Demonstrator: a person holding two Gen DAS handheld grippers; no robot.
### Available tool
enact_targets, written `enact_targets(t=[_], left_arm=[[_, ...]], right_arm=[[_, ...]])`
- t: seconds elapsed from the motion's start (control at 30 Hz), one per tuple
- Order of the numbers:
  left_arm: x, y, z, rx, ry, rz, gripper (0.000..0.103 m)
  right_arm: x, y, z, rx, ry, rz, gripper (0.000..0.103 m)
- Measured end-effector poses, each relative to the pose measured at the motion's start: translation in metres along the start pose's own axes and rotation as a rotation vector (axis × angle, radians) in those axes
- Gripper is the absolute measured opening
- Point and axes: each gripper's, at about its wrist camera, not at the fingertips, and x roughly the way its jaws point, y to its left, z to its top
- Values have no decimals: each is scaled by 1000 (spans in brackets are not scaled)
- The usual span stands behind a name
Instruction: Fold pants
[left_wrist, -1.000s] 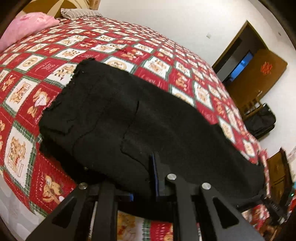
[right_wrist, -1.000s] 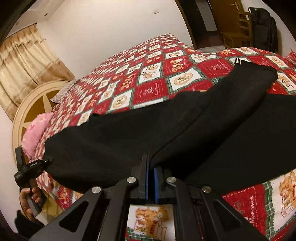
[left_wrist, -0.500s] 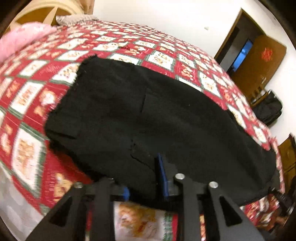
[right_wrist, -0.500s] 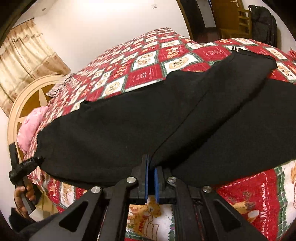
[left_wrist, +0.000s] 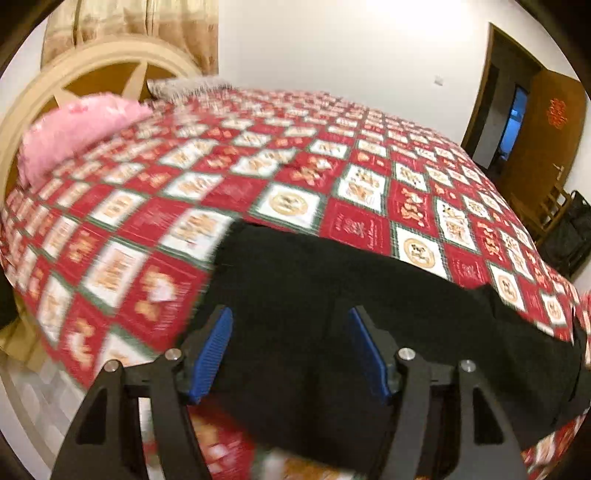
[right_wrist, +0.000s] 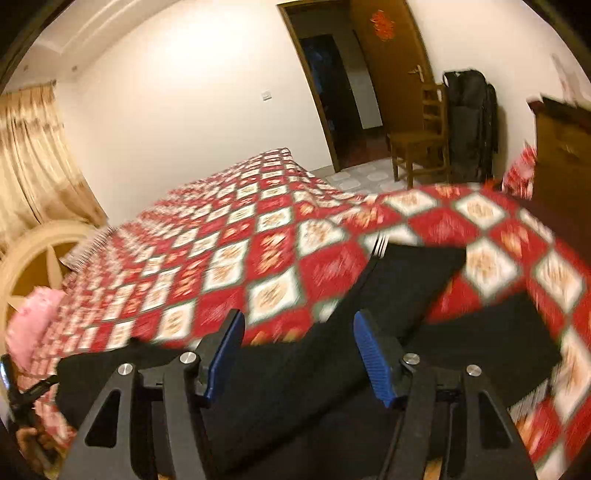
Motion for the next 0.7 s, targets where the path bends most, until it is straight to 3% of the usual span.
enact_targets(t=[0.13,0.2,0.33,0.4,0.47,0.5,0.53,0.6,0.63,0.7], left_arm=[[31,-17,-6,-27,74,7,68],[36,-23,-13,-7,75,56,68],[33,-35,-20,76,56,120,68],[33,-35,-21,89,58,123,69],[33,-34,-20,81,59,120,69],[34,-34,-20,79,60,122,70],[34,-34,-20,80,61,126,71],[36,-37,-20,90,66,138,73],[37,-38,-20,94,69,143,73],[40,-39,-19,97,74,143,74]], right_arm=[[70,-20,33,48,119,-78,63],[111,-27,41,59,185,-166,63],[155,-39,39,7,224,-357,63],[169,-50,30,47,299,-327,63],[165,-54,29,41,287,-324,61],[166,-53,30,18,292,-329,49],[167,-52,31,-12,300,-339,31],[166,-54,32,-19,318,-278,10],[164,-54,34,-6,316,-270,5],[147,-60,36,38,273,-223,5]])
